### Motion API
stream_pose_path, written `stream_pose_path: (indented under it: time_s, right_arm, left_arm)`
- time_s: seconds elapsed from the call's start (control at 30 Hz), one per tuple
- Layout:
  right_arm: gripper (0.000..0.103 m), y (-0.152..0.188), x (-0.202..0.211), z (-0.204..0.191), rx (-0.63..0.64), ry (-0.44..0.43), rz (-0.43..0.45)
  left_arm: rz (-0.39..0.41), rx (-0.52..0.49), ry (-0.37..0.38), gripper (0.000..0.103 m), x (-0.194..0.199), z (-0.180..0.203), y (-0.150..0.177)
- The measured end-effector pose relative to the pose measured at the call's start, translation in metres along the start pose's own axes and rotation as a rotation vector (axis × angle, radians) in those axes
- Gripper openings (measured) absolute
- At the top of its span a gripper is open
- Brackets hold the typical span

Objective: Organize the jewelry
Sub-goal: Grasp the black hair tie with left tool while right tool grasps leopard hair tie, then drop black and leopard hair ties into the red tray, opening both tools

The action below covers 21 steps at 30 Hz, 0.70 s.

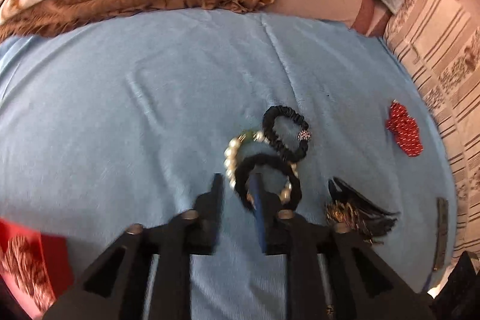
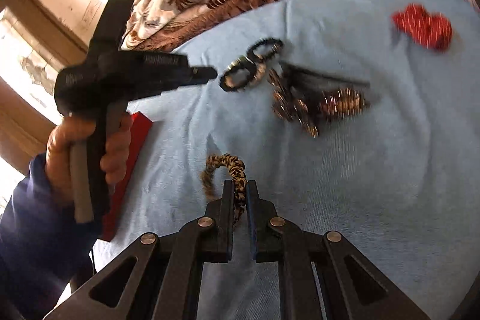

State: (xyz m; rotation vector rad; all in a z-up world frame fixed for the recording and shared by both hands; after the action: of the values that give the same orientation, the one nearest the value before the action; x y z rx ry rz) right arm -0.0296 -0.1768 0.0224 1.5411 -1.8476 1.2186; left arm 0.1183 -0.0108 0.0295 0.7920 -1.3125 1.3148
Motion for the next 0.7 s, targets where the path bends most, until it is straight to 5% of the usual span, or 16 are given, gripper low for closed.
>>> stream_pose_path:
  time_s: [0.1, 0.13, 0.17, 0.2, 0.7]
  right_arm:
    - [0.011, -0.001, -0.007, 0.007, -0.007, -0.001, 0.003]
    - [0.011, -0.002, -0.007, 0.008, -0.002, 0.001, 0.006]
    - [0.011, -0.002, -0.008, 0.008, 0.006, 0.011, 0.012]
    - [0.011, -0.002, -0.008, 0.007, 0.011, 0.018, 0.016]
    - [0.009, 0.013, -0.003, 0.000, 0.008, 0.039, 0.059]
  left_arm:
    - [-0.013, -0.041, -0.056, 0.041, -0.015, 0.010, -0.007]
    - [-0.039, -0.055, -0.073, 0.036, -0.021, 0.013, -0.007]
    - [-0.027, -0.058, -0.125, 0.013, -0.021, 0.015, -0.005]
    - [-0.023, -0.061, -0.143, 0.010, -0.020, 0.015, -0.004]
    - [0.081, 0.012, -0.013, 0.009, 0.094, -0.004, 0.097]
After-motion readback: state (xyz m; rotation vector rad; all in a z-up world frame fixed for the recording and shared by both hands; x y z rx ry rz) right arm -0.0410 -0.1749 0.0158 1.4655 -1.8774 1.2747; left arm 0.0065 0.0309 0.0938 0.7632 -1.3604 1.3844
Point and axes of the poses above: each gripper's, at about its wrist camera, not at the fingertips, and x roughly against the way its jaws point, z to its right, y to its underside, the point moved 1 cm from there along -x, roughly the way its jaws point, and after that the axes turned 12 degrees about -z, right-handed, at the moved point
